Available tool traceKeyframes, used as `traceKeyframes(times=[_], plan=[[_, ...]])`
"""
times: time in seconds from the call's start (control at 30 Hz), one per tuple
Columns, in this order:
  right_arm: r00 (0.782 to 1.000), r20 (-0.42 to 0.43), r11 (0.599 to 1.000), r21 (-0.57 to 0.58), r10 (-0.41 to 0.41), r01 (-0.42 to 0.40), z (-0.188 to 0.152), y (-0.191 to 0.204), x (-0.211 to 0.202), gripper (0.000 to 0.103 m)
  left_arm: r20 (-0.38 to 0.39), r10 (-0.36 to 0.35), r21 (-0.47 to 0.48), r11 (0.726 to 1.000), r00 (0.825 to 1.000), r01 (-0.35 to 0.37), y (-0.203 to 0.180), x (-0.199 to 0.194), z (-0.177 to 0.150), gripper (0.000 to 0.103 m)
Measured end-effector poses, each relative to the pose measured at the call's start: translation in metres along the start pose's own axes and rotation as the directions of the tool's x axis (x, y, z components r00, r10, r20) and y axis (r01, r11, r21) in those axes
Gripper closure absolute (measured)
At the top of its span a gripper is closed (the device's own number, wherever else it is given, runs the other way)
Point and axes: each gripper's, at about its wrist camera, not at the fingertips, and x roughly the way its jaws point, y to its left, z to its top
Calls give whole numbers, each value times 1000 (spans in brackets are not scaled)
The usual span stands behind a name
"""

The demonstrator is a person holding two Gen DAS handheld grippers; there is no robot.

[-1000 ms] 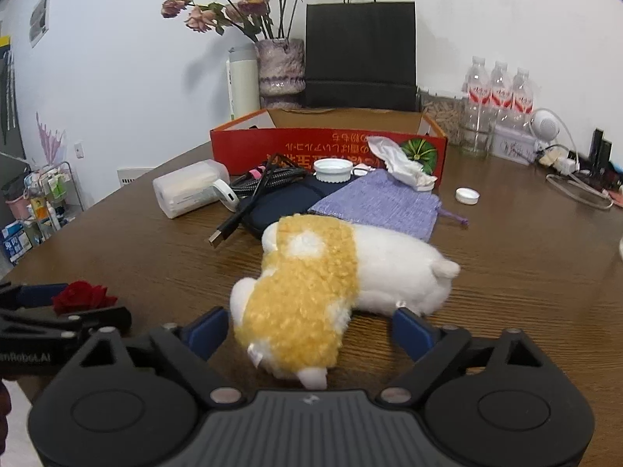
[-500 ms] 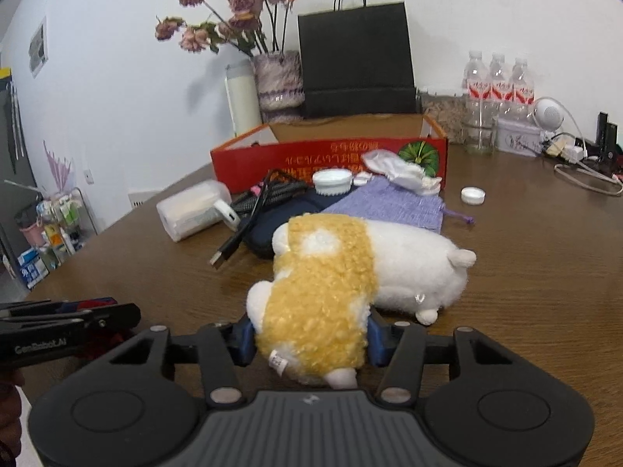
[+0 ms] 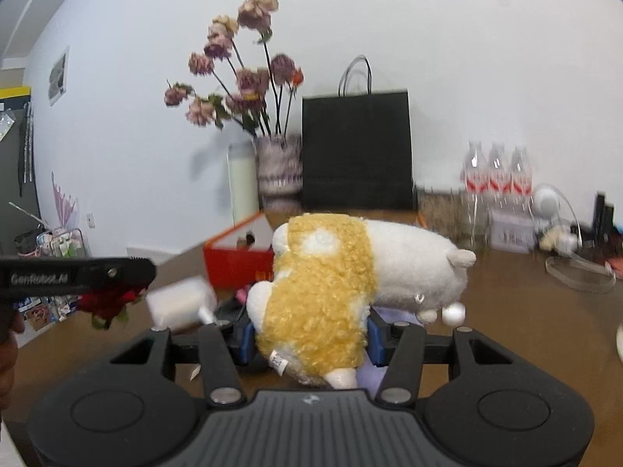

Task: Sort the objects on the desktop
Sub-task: 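Grasp the red rose with the left gripper while the right grasps the plush hamster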

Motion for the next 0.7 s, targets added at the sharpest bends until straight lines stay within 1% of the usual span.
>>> traceKeyframes(times=[0.17,0.23,0.33,0.43,0.53,0.63,0.7], plan=[[999,44,1000,-20,-2,3,37,-14,42,52,54,-1,14,1000,999,0,-7,45,41,68],[999,51,1000,-22,3,-2,51,-20,63,52,66,-1,0,1000,998,1,-6,62,52,68],[999,41,1000,-24,11,-10,69,-29,101,52,68,19,-24,1000,998,-17,-4,96,64,68],[1000,14,1000,-7,20,-20,81,-41,142,52,36,32,-61,998,999,-29,5,137,73,68],[999,-23,1000,6,29,-28,85,-54,179,52,-1,51,-117,992,999,-50,21,176,75,68],[996,-79,999,11,36,-35,84,-67,215,52,-72,65,-147,986,995,-75,38,213,76,68],[991,-127,999,14,36,-35,82,-74,238,52,-106,81,-147,984,991,-96,46,229,73,69]])
